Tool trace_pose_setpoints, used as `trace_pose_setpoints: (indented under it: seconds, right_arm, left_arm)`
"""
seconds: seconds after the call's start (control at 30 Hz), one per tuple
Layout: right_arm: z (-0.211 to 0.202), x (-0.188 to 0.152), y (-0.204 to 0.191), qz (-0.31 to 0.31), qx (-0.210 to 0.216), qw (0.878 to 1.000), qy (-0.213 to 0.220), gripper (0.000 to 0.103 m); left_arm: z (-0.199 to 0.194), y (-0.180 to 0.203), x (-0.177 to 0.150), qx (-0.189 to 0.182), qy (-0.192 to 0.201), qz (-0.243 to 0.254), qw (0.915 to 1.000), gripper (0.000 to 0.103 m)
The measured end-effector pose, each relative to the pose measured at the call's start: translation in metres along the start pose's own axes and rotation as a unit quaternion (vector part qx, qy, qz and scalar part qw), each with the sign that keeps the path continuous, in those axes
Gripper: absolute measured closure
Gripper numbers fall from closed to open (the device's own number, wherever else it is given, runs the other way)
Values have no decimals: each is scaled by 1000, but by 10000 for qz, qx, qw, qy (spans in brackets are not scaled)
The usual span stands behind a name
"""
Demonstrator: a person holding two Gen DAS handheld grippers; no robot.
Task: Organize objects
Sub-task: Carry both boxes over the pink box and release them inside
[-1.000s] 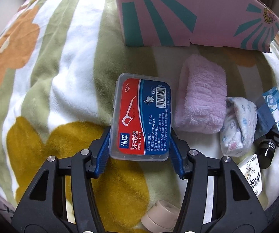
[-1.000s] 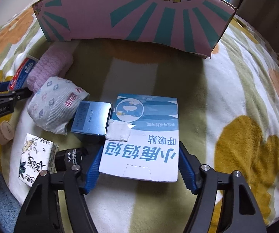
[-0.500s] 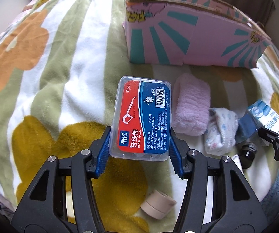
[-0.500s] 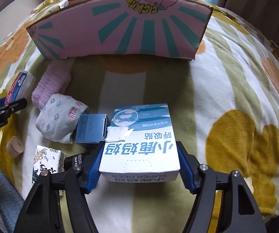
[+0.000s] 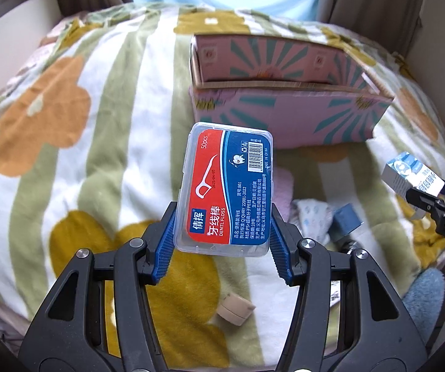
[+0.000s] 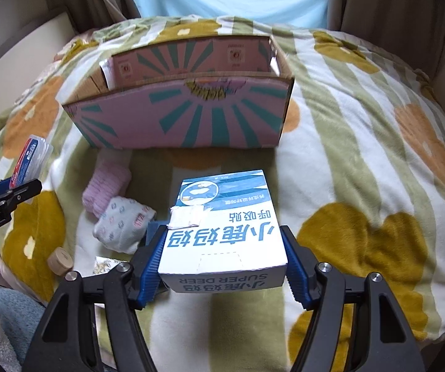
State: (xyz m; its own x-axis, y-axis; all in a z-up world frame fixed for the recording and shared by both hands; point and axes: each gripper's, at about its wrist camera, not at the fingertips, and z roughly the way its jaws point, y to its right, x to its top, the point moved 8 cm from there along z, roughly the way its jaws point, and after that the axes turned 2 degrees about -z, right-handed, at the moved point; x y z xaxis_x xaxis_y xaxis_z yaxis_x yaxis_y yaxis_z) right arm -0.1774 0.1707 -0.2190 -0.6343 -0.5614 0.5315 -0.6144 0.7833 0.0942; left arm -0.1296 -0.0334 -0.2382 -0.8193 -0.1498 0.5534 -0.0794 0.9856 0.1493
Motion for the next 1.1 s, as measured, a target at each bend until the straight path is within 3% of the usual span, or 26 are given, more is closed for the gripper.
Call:
trace_pose_setpoints:
  seconds: [0.27, 0.47, 0.77, 1.1]
  right_arm:
    - [-42, 65, 3, -141, 181, 9982, 558, 39]
    - [-49, 124, -8, -449, 435, 9960, 645, 39]
    - [7, 189, -18, -550, 720, 9949, 435, 39]
    - [86, 218, -9, -439, 733, 9963, -93, 39]
  left_arm:
    - [-36, 9, 60, -193, 376, 258, 9988, 53]
    - [-36, 19, 120, -369, 488, 469, 9970, 53]
    - [34, 26, 179, -318, 87, 676, 9972, 53]
    - [119, 26, 197, -541, -589, 549, 9953, 53]
